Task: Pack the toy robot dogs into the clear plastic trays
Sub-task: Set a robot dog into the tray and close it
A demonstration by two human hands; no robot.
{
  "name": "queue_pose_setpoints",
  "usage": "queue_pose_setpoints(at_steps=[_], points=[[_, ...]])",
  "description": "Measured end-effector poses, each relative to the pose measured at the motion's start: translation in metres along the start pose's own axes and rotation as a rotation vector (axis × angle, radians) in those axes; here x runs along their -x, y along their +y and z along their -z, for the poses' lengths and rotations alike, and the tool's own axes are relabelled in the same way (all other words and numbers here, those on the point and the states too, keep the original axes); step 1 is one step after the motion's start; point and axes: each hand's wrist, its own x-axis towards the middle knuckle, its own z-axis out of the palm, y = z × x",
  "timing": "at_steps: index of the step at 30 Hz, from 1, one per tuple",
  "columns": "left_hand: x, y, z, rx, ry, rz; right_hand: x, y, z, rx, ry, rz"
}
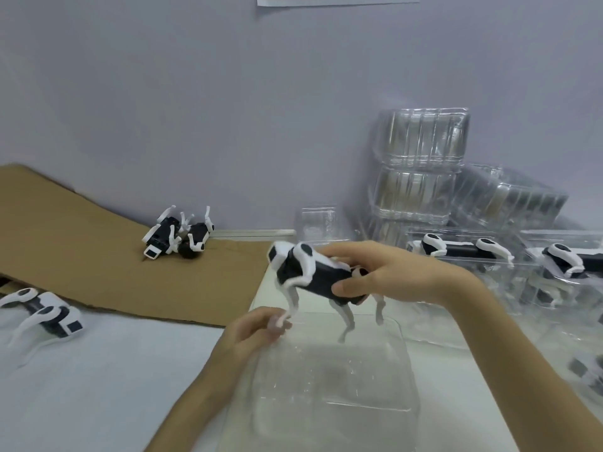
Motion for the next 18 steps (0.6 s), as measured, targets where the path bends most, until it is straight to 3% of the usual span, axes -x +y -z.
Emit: queue_pose_setpoints(at_steps=[7,18], points=[[-0.011,-0.008,0.000,0.049,0.293,0.025,-0.005,0.003,-0.005,0.151,-0.007,-0.060],[-0.012,-0.011,-0.003,0.070,0.321,0.036,-0.018,0.011,-0.021,0.422,-0.013,-0.133]])
